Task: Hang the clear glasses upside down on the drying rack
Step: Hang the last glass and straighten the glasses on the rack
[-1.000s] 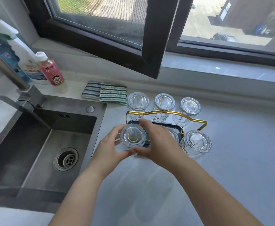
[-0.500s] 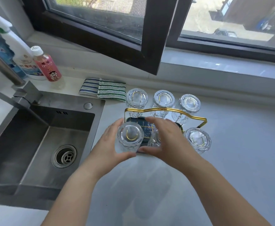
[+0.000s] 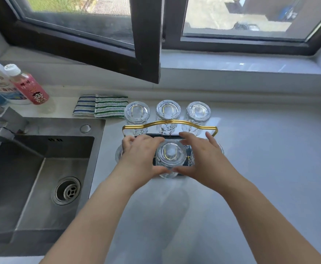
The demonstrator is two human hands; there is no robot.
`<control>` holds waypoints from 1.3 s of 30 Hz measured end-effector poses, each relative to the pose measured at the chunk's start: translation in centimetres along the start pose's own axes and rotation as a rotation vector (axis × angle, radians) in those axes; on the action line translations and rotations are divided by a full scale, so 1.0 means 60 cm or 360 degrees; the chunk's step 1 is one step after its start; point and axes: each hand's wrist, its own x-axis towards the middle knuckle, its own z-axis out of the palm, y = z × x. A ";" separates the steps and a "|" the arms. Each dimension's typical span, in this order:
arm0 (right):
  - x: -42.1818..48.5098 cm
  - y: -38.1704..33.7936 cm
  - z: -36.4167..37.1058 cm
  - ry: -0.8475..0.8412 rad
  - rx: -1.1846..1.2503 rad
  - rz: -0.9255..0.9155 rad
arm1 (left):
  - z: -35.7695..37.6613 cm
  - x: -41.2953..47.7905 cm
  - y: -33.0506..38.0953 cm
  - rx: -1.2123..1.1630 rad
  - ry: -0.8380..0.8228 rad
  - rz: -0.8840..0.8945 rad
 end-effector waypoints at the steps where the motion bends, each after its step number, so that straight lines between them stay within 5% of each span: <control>1: 0.000 0.001 0.001 0.0020 0.0005 -0.0003 | -0.001 0.002 0.000 -0.0005 -0.0003 -0.0008; 15: -0.004 0.010 -0.002 0.0037 0.0122 -0.0046 | -0.003 -0.008 0.004 -0.0059 0.0030 -0.0056; 20: -0.035 0.067 -0.042 0.0172 0.0467 0.0079 | -0.004 -0.011 0.034 -0.0099 0.0057 0.0127; 26: -0.054 0.112 -0.029 -0.0040 0.0646 0.0291 | 0.021 0.040 0.100 0.0029 -0.0154 0.0295; 39: -0.055 0.108 -0.008 0.0146 0.0935 0.0377 | 0.023 0.068 0.120 0.0104 -0.0293 0.0282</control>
